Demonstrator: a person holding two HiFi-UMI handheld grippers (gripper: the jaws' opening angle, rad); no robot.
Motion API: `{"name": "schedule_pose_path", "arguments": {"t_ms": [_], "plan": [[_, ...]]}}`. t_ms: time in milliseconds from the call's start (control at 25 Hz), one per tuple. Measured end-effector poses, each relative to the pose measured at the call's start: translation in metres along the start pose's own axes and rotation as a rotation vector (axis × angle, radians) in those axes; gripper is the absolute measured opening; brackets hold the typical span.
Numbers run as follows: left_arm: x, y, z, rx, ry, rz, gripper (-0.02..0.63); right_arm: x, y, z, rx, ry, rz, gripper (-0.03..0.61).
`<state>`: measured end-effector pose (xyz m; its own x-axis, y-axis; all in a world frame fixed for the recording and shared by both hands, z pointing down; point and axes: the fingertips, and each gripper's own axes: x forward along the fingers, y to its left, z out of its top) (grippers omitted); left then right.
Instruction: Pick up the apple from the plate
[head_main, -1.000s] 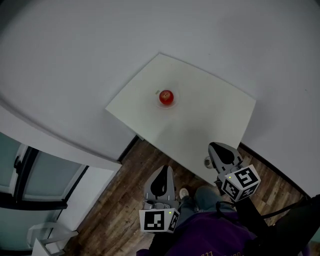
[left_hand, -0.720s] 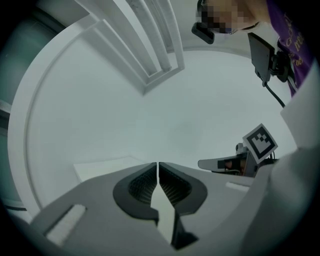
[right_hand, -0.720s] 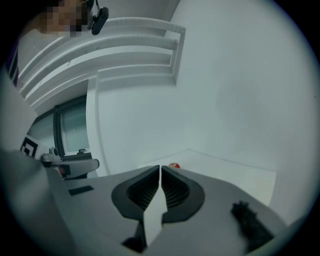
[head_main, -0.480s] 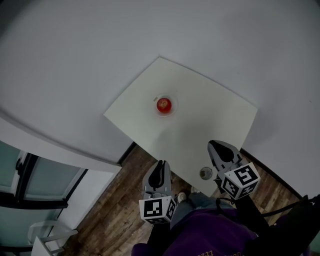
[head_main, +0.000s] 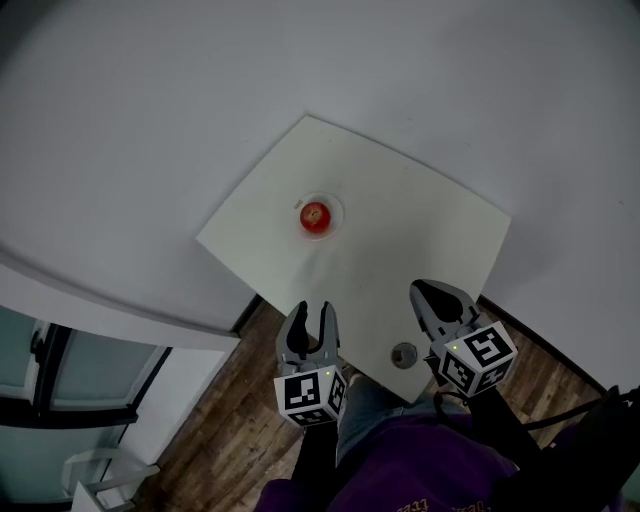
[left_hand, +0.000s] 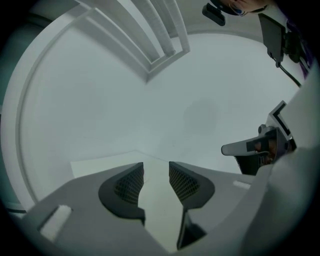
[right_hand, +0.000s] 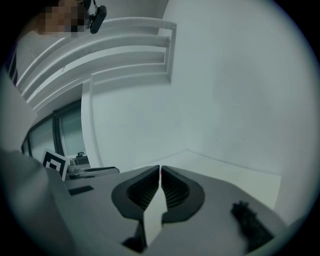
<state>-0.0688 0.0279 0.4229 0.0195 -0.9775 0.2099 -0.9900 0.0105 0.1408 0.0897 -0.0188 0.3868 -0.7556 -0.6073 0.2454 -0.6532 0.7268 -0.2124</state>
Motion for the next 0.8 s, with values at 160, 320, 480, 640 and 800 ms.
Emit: {"name": "schedule_pose_path", "arguments": {"t_ms": [160, 320, 480, 640, 800], "plan": [[0.017, 0.005, 0.006, 0.014, 0.001, -0.010, 0.150, 0.010, -0.005, 0.001, 0.009, 0.004, -0.015, 0.012], [0.041, 0.013, 0.008, 0.019, 0.019, -0.046, 0.160, 0.027, -0.011, 0.005, 0.019, 0.005, -0.041, 0.012], [0.066, 0.026, 0.003, 0.043, 0.050, -0.062, 0.169, 0.041, -0.013, 0.009, 0.036, 0.002, -0.052, 0.012], [0.092, 0.031, -0.004, 0.058, 0.078, -0.084, 0.183, 0.052, -0.016, 0.007, 0.048, 0.010, -0.071, 0.012], [0.118, 0.039, -0.012, 0.058, 0.096, -0.088, 0.217, 0.059, -0.022, 0.003, 0.054, 0.021, -0.091, 0.012]]}}
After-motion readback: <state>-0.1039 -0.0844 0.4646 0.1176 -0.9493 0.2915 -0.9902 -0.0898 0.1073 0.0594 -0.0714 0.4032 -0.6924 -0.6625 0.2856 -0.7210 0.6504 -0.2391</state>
